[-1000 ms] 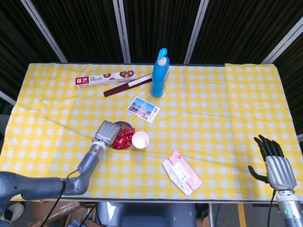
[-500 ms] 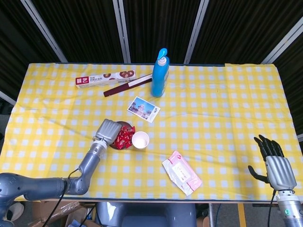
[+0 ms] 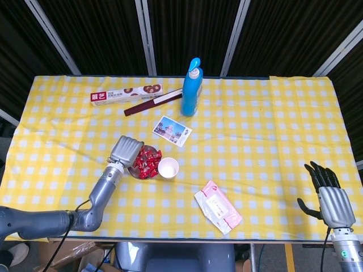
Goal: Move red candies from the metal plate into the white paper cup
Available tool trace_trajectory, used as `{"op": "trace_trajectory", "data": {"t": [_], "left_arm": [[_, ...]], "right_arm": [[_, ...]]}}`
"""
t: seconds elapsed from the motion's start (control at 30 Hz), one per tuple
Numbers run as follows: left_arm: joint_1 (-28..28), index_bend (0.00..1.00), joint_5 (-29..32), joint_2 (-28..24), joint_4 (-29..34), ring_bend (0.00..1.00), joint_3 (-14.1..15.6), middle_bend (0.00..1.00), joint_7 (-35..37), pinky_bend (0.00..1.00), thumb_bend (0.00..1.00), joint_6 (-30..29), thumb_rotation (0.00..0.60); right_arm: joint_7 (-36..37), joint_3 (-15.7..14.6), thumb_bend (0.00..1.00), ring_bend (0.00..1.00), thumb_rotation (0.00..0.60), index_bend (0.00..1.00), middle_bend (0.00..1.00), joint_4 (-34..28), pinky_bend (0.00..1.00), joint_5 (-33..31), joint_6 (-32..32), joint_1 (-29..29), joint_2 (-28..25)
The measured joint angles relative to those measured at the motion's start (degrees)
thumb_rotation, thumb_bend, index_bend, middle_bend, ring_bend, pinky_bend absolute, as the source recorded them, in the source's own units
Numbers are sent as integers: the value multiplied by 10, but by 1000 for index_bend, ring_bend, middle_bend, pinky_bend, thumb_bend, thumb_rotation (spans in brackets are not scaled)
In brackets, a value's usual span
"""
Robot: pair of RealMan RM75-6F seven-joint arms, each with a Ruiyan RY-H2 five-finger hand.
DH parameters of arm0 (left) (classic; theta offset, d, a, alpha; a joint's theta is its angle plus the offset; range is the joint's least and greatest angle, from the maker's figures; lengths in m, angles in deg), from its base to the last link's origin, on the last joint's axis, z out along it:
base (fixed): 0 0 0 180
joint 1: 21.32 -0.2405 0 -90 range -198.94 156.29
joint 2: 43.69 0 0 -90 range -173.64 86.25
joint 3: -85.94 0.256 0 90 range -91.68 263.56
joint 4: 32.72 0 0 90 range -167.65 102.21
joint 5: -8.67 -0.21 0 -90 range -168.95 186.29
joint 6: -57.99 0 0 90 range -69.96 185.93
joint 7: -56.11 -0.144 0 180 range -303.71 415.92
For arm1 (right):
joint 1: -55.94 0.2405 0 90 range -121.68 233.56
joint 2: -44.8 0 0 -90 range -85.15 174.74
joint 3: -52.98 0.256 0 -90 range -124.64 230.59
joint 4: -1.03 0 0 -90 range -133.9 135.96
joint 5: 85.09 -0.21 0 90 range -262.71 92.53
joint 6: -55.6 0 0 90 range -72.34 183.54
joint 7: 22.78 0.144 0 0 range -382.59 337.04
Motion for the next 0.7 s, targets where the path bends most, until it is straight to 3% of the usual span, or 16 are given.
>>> {"op": "trace_trajectory", "data": {"t": [0.4,0.7], "left_arm": [[21,591,4,-57,98,839,-27,692,-29,902,407,-25,600],[59,592,21,-48,138,839,-45,693,-60,902,407,-37,600]], "right_arm": [[1,1,388,0,600,0,0,0,0,-1,1,0,0],[4,2,387,0,600,0,0,0,0,-1,2,0,-1]]}}
